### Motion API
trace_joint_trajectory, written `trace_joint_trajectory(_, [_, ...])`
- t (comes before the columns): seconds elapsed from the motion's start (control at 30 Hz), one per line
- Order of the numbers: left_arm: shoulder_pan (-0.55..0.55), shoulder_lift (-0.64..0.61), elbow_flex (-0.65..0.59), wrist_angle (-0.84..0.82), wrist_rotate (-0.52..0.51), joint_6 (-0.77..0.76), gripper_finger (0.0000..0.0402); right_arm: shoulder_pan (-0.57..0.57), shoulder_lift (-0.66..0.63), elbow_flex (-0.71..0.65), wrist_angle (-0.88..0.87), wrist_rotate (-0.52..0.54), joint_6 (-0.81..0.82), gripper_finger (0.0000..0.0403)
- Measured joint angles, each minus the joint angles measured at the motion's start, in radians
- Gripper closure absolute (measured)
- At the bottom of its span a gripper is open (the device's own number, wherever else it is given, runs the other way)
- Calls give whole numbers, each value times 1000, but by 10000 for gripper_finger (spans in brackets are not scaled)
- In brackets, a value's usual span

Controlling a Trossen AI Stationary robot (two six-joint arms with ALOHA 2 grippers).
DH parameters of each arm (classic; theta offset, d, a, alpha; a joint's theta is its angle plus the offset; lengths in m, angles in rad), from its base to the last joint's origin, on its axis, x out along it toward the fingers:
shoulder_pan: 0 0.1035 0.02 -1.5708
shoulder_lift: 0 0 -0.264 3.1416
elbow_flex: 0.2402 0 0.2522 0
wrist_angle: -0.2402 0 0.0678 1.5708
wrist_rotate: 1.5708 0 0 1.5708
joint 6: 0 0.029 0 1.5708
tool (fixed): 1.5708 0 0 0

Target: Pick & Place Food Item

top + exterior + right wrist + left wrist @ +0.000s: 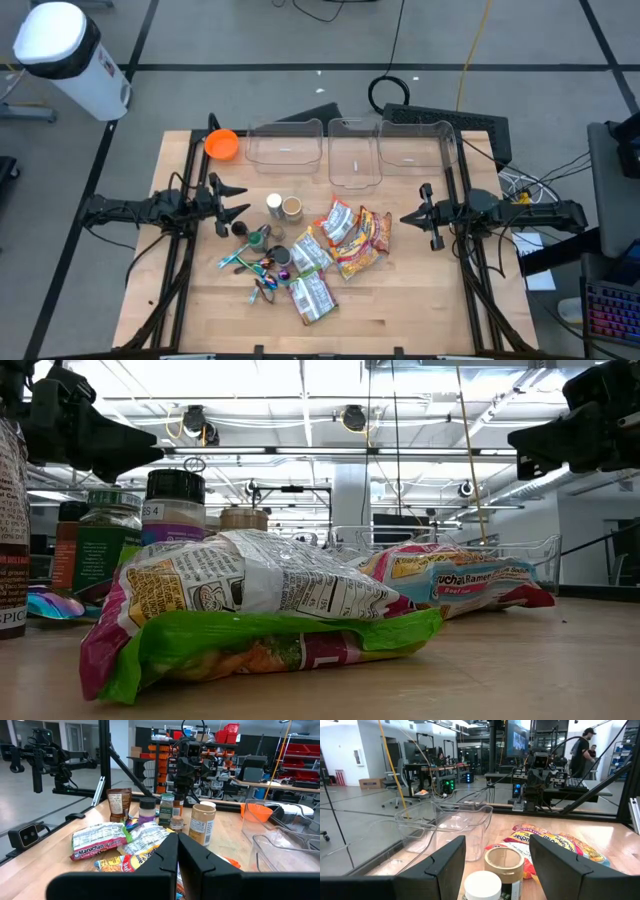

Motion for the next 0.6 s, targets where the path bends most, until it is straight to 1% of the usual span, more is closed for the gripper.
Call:
trace_joint_trajectory(0.13, [0,0,0,0,0,0,174,0,0,0,42,0,9,403])
trace_joint_trajectory(0.47, [0,0,0,0,0,0,174,0,0,0,223,0,261,403])
trace_joint_trajectory(0.6, [0,0,0,0,0,0,174,0,0,0,253,0,297,403])
